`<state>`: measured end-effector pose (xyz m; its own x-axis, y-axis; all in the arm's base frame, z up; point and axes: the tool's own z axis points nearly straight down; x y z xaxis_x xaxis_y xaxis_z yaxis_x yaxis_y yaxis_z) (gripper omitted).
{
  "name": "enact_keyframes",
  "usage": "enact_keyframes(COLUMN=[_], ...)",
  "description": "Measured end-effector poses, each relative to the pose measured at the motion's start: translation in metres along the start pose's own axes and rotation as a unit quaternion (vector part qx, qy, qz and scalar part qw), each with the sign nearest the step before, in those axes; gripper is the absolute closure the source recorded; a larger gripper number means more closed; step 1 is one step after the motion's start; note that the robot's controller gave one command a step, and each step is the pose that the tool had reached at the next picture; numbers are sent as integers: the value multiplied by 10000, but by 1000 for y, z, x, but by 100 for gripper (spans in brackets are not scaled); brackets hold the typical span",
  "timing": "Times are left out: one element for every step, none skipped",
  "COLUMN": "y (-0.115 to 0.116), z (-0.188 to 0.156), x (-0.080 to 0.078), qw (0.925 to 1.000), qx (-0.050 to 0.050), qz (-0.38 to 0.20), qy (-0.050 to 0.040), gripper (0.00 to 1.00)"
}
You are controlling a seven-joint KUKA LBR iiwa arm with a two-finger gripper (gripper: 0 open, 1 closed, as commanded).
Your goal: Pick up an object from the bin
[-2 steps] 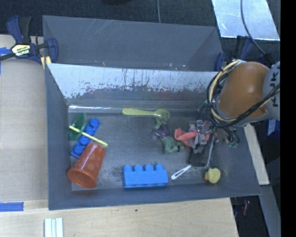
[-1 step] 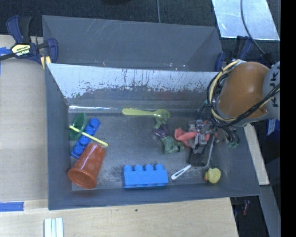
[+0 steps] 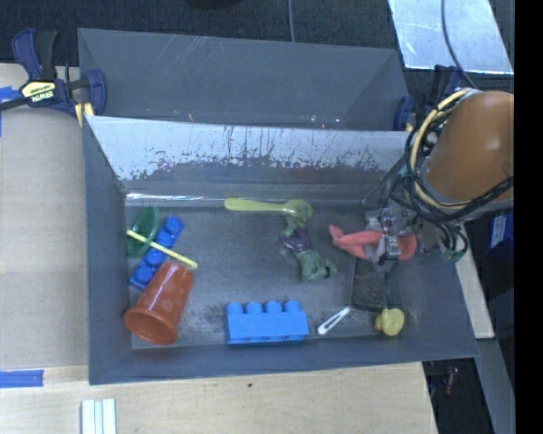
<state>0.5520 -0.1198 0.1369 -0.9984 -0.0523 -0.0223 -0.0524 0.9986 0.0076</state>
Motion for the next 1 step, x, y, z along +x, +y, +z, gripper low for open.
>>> enact_keyframes(y=[-4], z=[-77], x=[-15], qw=[10000], qx=[1], qz=[12], qy=[-9], gripper=[100])
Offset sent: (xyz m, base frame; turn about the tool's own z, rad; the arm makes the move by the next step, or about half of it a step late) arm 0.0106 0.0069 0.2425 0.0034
